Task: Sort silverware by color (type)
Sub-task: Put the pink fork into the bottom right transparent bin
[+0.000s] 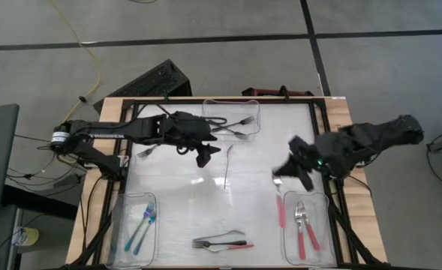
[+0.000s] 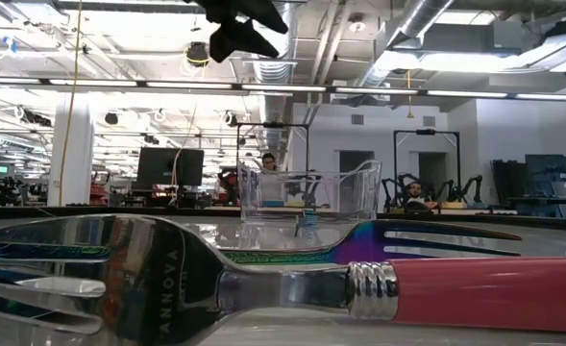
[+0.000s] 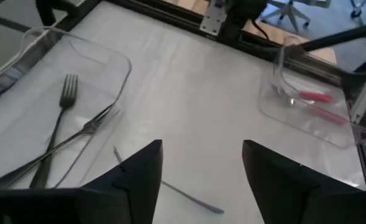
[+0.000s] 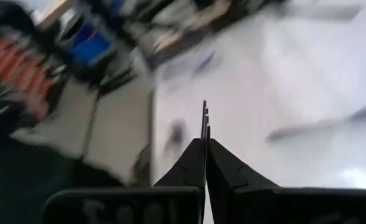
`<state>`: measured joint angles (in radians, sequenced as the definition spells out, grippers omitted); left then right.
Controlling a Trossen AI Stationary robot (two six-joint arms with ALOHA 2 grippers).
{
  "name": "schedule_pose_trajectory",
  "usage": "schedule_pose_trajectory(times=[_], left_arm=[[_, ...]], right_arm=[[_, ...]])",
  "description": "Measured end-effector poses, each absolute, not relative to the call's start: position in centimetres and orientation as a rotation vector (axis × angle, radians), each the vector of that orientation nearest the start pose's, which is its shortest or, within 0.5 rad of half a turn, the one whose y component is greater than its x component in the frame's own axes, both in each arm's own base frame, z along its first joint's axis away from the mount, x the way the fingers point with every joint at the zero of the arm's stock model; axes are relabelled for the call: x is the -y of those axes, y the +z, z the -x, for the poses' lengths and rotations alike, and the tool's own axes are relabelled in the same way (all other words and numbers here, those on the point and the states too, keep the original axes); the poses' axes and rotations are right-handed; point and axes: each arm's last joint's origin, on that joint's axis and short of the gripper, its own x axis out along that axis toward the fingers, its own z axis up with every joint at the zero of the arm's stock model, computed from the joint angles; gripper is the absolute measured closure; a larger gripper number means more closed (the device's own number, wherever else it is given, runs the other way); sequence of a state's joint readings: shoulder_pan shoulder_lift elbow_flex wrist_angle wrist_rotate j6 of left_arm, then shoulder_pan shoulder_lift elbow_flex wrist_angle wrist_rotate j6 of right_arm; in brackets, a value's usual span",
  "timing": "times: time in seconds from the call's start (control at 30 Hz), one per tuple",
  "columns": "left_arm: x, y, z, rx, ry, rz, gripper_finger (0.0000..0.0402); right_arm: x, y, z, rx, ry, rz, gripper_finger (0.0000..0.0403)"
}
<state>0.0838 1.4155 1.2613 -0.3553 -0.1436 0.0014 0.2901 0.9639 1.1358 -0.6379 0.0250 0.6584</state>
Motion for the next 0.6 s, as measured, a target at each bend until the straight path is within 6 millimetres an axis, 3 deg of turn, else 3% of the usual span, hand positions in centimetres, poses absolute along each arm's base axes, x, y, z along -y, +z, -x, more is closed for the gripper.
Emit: schedule_pose_trajectory(times=[0.27,0.4,0.6], left_arm=[[-3.6,33.5,-31.1,-0.546,0.249,0.035,0.0196],[-3.4,33.2,-31.4,-0.556,0.195,0.036,0.0197],[-3.5,31.5,-33.0,-0.584,0.144,0.018,0.0197]], right_arm=[[-12.0,34.7,-13.7,-0.825,0.112,-0.793,0.0381],[-14.1,30.4,-11.3,-0.883,-0.018,-0.944,0.0381],[-14.8,23.6,-9.3,-0.935,-0.235,-1.129,0.0381]])
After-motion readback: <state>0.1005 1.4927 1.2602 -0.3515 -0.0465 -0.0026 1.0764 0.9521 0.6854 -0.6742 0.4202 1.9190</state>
